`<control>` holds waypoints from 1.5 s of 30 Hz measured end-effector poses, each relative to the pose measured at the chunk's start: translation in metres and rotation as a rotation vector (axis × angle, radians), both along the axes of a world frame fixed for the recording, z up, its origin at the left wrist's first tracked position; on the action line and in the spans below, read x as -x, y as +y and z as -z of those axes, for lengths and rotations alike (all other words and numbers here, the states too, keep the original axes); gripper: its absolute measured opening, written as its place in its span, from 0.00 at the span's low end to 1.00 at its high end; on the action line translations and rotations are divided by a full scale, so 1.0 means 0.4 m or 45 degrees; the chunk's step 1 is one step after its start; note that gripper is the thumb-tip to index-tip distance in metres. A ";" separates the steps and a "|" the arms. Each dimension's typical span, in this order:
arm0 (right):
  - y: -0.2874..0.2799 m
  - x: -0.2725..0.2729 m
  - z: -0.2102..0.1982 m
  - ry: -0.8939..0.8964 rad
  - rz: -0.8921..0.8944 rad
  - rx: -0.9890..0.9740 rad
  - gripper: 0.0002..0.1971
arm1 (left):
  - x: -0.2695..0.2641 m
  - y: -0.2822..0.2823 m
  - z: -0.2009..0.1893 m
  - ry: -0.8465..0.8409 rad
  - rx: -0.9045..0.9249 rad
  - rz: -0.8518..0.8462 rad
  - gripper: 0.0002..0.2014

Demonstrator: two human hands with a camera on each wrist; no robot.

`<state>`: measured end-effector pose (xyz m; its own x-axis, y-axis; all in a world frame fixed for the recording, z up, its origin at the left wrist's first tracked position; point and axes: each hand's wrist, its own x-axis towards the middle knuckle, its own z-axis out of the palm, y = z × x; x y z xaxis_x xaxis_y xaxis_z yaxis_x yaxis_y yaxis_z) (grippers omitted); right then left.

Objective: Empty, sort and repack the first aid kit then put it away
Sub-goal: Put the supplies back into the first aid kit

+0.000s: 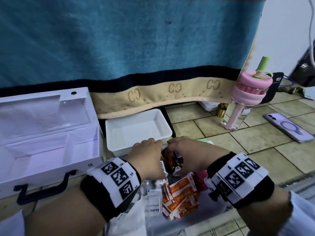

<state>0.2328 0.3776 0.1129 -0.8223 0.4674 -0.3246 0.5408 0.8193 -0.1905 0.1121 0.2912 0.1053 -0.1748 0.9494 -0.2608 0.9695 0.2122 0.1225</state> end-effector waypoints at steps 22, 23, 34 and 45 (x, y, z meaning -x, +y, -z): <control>0.003 0.020 -0.006 -0.014 -0.113 -0.060 0.31 | 0.002 -0.068 -0.070 -0.107 -0.134 -0.209 0.37; 0.004 0.016 -0.018 0.006 -0.098 -0.038 0.29 | 0.006 -0.073 -0.075 -0.131 -0.150 -0.242 0.37; -0.036 -0.006 -0.134 0.460 0.148 0.088 0.33 | 0.089 -0.186 -0.157 -0.409 -0.490 -0.421 0.36; -0.277 0.281 -0.108 0.617 0.072 0.297 0.31 | 0.436 -0.494 -0.121 -0.357 -0.749 -0.913 0.32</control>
